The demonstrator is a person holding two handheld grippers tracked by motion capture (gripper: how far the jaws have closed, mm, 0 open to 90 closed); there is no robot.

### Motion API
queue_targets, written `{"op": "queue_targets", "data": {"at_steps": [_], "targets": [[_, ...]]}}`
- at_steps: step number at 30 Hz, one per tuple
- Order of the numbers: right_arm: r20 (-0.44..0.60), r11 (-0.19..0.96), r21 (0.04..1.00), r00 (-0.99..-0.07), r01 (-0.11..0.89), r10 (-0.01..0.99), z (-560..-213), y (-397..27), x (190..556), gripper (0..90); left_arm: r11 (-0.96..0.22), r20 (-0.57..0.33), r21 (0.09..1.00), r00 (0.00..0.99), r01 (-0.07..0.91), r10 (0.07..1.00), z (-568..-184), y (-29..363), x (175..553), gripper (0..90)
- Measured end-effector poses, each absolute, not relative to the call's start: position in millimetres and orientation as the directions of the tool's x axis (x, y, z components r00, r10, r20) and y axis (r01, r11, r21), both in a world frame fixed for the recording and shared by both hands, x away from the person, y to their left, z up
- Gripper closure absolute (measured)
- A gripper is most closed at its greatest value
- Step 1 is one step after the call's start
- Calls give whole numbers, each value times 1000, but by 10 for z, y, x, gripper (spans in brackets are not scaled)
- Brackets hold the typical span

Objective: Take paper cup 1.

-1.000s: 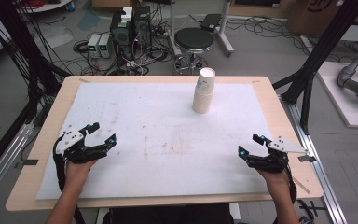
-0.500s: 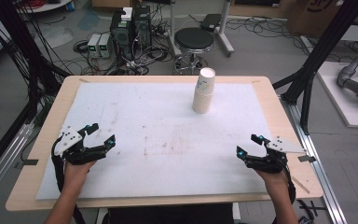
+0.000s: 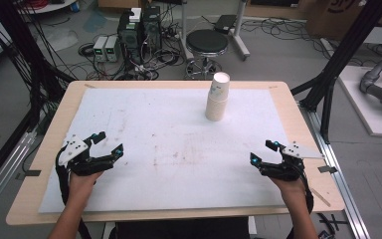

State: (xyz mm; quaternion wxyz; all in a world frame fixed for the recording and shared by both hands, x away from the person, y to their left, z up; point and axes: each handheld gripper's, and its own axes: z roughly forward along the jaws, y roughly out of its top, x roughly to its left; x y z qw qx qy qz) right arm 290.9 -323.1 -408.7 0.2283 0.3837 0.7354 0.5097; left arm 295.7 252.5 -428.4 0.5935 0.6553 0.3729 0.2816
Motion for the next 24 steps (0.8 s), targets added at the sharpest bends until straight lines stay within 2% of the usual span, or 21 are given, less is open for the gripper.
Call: {"op": "queue_targets", "data": {"at_steps": [6,13,24], "targets": [[62,178,928,-607,327,792,-4005,-3222,2986,202,-19,-75,987,563,158,823,-4287,2525,2963,168],[29,221,927,-643,305,765,-3707,-3045,3298,202,-18,-78,987,567,161,820,-4293,2517,2971,168],[6,263,913,-655,312,755,-3418,-2845,3748,202,-7,-91,986,570,168,817,-4306,2516,2971,168]]}}
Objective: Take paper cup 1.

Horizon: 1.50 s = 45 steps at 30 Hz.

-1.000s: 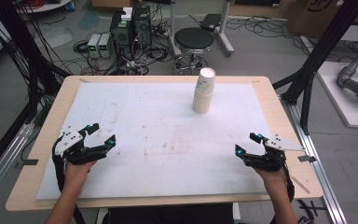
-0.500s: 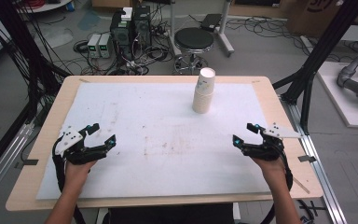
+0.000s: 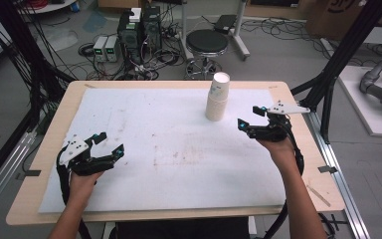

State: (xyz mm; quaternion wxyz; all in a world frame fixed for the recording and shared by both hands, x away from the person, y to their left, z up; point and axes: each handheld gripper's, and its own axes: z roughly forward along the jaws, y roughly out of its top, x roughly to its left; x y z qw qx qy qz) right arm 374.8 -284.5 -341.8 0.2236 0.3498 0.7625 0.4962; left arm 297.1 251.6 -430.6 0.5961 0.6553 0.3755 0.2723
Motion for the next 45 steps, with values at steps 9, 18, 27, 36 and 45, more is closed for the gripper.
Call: {"op": "queue_targets", "data": {"at_steps": [9,18,27,36,45], "targets": [[6,285,901,-665,328,747,-3301,-2701,4024,202,-3,-99,985,573,174,814,-4312,2509,2983,168],[26,277,892,-653,357,757,-3179,-2552,4451,202,0,-103,984,579,176,809,-4323,2503,2996,168],[41,274,879,-635,390,772,-3196,-2464,4762,202,-1,-105,984,581,178,807,-4335,2505,3006,168],[49,278,868,-628,411,777,-3258,-2390,4963,201,7,-111,984,581,178,807,-4341,2506,3012,168],[46,304,855,-644,421,763,-3284,-2228,5146,201,1,-110,983,580,184,807,-4349,2503,3025,168]]}}
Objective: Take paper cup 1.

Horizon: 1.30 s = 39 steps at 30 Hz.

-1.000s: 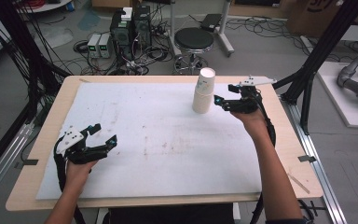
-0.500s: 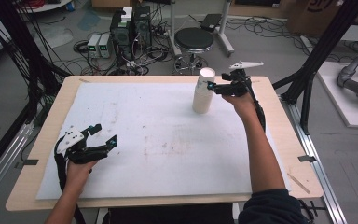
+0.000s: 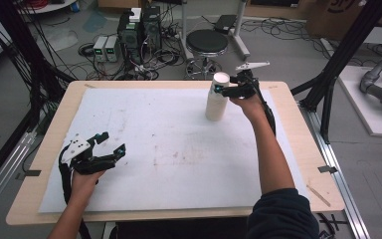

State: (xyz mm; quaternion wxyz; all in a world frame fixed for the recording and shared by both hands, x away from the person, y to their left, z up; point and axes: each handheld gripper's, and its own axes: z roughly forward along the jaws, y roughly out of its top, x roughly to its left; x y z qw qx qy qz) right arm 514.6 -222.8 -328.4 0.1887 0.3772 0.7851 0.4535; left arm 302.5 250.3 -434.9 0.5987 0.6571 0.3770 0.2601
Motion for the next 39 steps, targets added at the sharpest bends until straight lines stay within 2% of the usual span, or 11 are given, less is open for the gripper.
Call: {"op": "queue_targets", "data": {"at_steps": [13,15,20,21,33,39], "targets": [[49,294,858,-637,422,770,-3366,-2133,5251,208,3,-115,982,581,189,806,-4356,2506,3025,168],[50,295,860,-642,418,765,-3369,-2134,5256,280,-2,-109,982,583,187,805,-4356,2504,3027,168],[48,291,863,-640,413,767,-3361,-2138,5252,289,-4,-108,982,583,188,805,-4358,2507,3030,168],[46,289,867,-643,406,765,-3359,-2151,5257,324,-5,-109,982,584,189,804,-4357,2509,3029,168],[50,265,882,-637,390,770,-3310,-2165,5237,332,-4,-110,982,586,190,803,-4360,2504,3030,168],[46,246,900,-639,360,768,-3138,-2197,5197,338,-2,-112,982,586,191,803,-4358,2499,3027,168]]}}
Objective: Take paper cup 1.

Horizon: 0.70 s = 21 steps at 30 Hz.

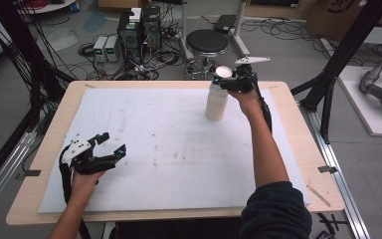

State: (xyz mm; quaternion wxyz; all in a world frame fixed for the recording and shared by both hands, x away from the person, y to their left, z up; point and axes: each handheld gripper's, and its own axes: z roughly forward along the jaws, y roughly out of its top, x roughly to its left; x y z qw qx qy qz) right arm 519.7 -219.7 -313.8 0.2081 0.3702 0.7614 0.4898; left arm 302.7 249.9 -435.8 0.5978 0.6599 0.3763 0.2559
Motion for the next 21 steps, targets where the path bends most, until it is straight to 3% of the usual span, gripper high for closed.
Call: {"op": "queue_targets", "data": {"at_steps": [21], "targets": [[-2,234,935,-659,265,752,-2480,-2372,4784,349,5,-118,983,603,185,789,-4342,2489,3008,168]]}}
